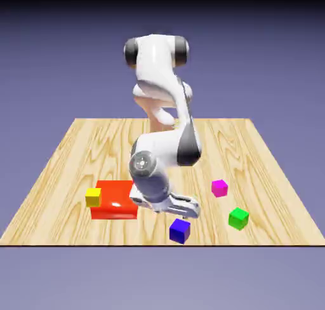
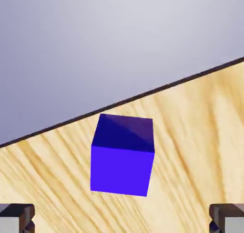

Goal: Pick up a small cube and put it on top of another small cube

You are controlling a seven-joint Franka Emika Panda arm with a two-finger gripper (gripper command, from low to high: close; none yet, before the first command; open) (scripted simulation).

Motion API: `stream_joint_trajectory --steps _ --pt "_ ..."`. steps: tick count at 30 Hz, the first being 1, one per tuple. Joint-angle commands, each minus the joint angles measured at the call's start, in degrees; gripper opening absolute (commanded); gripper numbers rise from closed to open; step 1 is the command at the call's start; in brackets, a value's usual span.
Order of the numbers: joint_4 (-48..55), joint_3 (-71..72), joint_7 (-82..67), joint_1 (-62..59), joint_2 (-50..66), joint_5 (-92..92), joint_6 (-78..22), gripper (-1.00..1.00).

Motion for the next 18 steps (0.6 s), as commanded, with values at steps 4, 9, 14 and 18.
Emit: stream_joint_trajectory --steps 4,9,14,18 --pt "7.89 0.72 2.35 -0.96 8.31 1.52 -8.95 0.00" --pt "10.76 1.22 3.47 -1.33 13.44 2.63 -12.53 0.00" --pt "3.51 1.43 2.27 -0.50 13.23 3.19 -5.46 -1.00" --pt "9.73 1.25 3.30 -1.21 13.41 2.71 -11.53 -1.00"
